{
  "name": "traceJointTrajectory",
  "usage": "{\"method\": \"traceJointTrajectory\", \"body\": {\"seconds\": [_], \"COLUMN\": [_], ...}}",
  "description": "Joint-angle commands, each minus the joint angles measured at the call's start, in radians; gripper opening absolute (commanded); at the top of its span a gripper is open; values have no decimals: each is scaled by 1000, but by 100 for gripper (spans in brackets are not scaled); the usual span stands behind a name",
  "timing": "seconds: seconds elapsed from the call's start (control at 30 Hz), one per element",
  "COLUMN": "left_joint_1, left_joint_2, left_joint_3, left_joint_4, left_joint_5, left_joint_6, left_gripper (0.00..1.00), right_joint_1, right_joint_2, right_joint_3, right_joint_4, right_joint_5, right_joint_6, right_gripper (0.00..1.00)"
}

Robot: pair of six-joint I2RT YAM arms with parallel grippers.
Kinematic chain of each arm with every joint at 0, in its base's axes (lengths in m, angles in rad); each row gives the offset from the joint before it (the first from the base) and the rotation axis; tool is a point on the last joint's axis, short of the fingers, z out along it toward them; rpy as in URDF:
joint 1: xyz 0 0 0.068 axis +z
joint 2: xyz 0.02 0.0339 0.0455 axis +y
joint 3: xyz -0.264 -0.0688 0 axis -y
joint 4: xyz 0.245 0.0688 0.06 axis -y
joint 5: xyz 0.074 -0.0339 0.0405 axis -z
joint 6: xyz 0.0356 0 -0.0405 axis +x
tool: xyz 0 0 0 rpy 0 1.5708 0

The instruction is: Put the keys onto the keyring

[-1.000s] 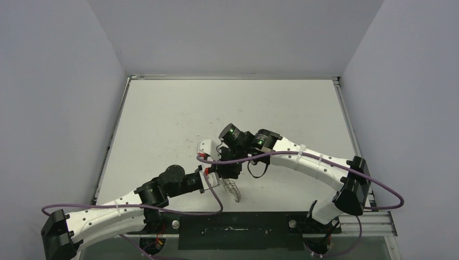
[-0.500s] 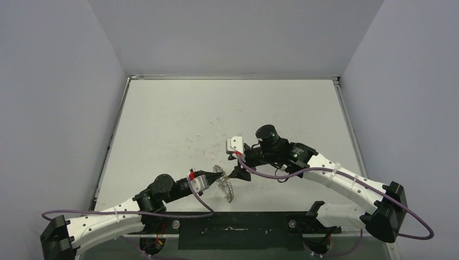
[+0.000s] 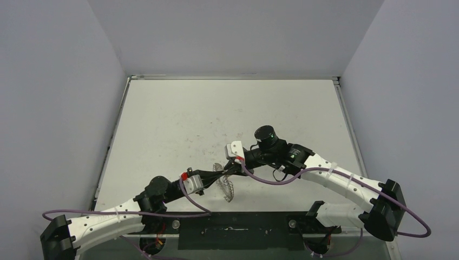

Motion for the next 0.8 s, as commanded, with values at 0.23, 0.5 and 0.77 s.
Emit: {"method": "traceJointTrajectory", "body": {"seconds": [0.23, 0.5, 0.77], "left_joint_1": [-5, -6, -5], "left_joint_2": [-22, -46, -128], "left_joint_3": [11, 10, 44], "left_joint_4": [105, 71, -132], "left_joint_5": [11, -12, -46], "left_joint_6": [-20, -20, 5], "left_gripper": [0, 0, 22], "right_joint_1": [-2, -2, 0], "right_joint_2": [15, 4, 53], "right_joint_3": [9, 15, 146], "right_joint_4": [67, 52, -162], "right_joint_5": [-118, -103, 22], "right_joint_6": [-49, -40, -10], "right_gripper": [9, 0, 0]}}
